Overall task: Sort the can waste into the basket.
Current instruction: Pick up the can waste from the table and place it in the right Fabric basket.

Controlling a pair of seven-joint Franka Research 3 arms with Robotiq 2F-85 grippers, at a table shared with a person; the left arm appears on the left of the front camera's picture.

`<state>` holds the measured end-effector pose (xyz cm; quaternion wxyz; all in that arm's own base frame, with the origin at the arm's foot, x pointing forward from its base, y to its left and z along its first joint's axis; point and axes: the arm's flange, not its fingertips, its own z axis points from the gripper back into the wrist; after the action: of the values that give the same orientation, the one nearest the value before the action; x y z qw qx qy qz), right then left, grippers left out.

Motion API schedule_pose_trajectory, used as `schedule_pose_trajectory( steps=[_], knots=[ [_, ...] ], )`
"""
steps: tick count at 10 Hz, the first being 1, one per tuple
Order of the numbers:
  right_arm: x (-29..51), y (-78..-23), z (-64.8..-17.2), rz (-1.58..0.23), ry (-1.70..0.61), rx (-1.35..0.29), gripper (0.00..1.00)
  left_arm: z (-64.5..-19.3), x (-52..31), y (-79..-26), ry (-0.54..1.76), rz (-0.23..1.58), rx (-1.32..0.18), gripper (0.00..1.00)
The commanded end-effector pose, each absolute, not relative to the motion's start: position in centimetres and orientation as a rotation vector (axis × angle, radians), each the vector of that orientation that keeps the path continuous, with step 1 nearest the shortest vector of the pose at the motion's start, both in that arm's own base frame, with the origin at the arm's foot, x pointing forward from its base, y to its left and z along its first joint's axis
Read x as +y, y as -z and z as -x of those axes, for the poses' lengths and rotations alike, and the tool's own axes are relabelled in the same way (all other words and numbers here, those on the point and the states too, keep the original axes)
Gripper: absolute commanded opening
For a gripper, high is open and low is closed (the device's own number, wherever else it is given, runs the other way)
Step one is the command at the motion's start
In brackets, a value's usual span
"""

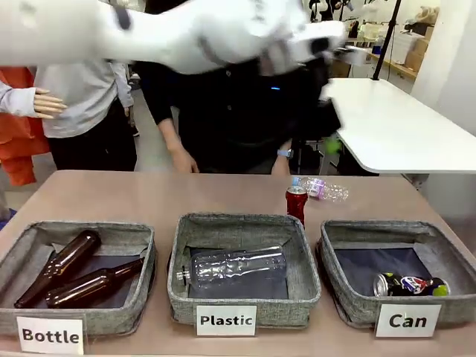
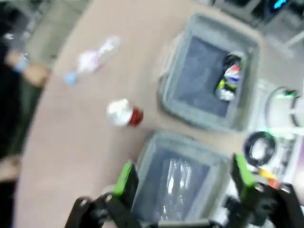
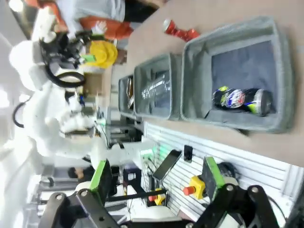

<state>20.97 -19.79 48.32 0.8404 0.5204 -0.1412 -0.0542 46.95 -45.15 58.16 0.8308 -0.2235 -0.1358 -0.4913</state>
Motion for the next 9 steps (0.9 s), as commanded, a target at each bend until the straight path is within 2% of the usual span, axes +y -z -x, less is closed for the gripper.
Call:
schedule_pose_trajectory(
  steps=[1, 2, 4, 5, 8, 9],
  knots=[
    [-11.5, -48.6, -22.5, -1.087, 0.034, -0.232, 1.00, -40.3, -29.2, -55.6, 0.834, 0.547, -0.321, 1.00],
    [-7.9, -48.0, -23.1, -1.113, -0.039, -0.168, 1.00, -40.0, -23.2, -55.1, 0.700, 0.558, -0.324, 1.00],
    [-2.1, -47.4, -24.4, -1.173, -0.061, -0.064, 1.00, -38.9, -10.8, -52.8, 0.485, 0.707, -0.281, 1.00],
    [-0.1, -47.4, -25.2, -1.228, -0.014, 0.009, 1.00, -37.8, -5.5, -51.3, 0.411, 0.804, -0.252, 1.00],
    [2.2, -46.1, -27.6, -1.334, 0.177, 0.211, 1.00, -34.4, 6.7, -45.2, 0.187, 1.118, -0.334, 1.00],
    [1.0, -45.4, -28.2, -1.308, 0.232, 0.111, 1.00, -33.8, 8.6, -42.7, 0.120, 1.192, -0.412, 1.00]
  ],
)
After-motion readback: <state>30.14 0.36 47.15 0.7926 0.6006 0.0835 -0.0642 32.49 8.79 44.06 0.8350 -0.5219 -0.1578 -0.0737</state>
